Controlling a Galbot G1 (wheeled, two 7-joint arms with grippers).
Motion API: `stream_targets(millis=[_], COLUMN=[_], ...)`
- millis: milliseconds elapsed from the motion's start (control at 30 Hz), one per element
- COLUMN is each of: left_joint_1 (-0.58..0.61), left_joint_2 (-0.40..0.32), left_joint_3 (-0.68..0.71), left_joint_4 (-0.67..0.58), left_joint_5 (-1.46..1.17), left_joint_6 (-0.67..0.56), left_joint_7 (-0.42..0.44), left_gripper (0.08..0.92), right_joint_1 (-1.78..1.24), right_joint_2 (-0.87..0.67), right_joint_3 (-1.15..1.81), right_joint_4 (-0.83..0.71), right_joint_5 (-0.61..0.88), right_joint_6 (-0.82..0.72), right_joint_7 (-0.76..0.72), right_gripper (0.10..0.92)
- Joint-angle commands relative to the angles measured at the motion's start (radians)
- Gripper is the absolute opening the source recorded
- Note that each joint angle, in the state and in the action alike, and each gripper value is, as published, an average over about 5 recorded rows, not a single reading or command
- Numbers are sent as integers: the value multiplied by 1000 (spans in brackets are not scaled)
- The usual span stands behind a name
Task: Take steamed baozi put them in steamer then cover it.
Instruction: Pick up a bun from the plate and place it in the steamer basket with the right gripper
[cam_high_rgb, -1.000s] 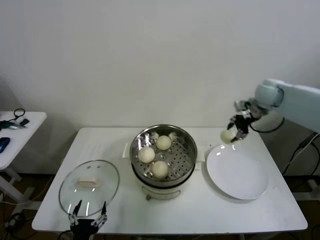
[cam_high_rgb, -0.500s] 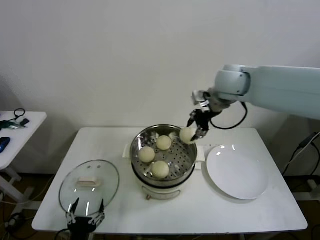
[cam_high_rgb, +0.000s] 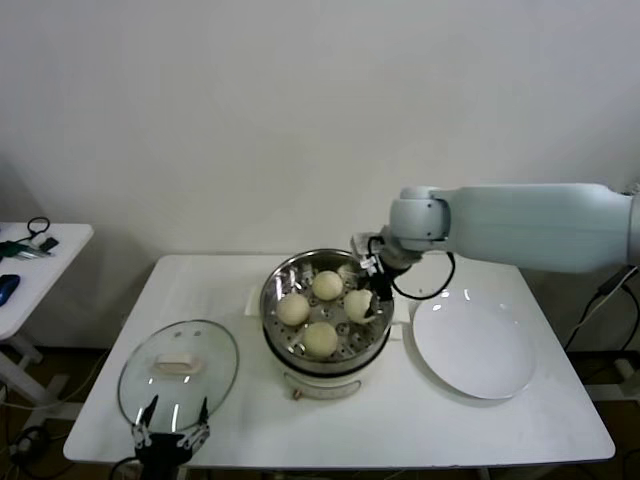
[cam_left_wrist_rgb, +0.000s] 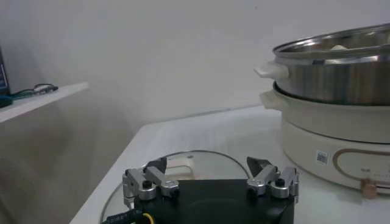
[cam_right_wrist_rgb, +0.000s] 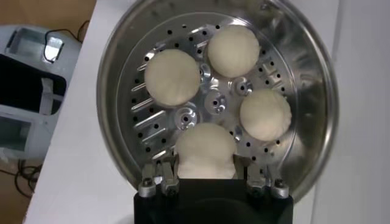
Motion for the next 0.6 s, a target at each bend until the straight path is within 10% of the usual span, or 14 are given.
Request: stream_targets(millis=[33, 600], left_joint_1=[-1, -6], left_joint_2=[-1, 3], left_joint_3=[-1, -5], left_joint_4=[3, -2], left_joint_5=[0, -4], left_joint_6=[0, 21], left_joint_7=[-1, -2], left_gripper=[823, 823], right_joint_1=[-104, 19], right_joint_2=[33, -45], right_joint_3=[33, 123], right_joint_4=[-69, -56], right_joint_5=[-59, 111], right_joint_6=[-16, 86], right_joint_7=[25, -55], right_gripper=[619, 820])
